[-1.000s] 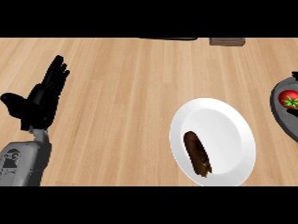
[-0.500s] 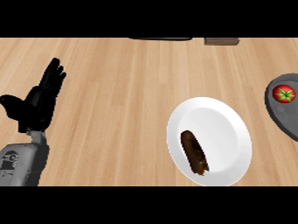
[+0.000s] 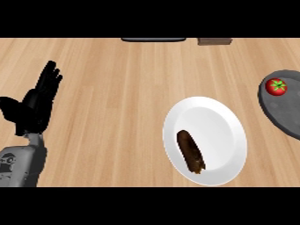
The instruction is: Pick the tomato from the plate and place it in the pan
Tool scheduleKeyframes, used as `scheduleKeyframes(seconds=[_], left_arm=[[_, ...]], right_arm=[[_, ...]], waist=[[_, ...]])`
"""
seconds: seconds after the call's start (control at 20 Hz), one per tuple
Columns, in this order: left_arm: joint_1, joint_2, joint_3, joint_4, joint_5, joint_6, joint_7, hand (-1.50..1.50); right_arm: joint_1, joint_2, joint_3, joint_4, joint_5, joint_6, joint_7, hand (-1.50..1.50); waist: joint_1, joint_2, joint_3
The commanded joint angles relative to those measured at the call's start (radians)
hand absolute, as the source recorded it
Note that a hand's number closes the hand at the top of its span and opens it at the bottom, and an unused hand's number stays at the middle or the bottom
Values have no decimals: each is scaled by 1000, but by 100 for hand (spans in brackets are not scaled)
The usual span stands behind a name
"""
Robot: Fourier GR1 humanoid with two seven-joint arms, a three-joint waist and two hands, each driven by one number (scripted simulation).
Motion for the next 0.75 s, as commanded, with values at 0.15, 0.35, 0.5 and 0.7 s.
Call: scheduleKeyframes(seconds=[0.15,0.35,0.5,0.7], left_arm=[[17,18,14,-28,3,2,26,0],[23,1,16,-20,3,18,24,0],[30,14,20,-41,10,5,33,0],[40,35,32,-56,24,-16,36,0]], right_arm=[[114,-114,-7,-29,-54,372,-203,-150],[157,-146,-15,-55,-93,389,-199,-150],[200,-133,18,-83,-95,408,-197,-150],[260,-114,44,-129,-110,362,-219,-150]], waist=[[-34,-16,0],[-40,-13,1],[-35,-16,0],[-25,-15,0]])
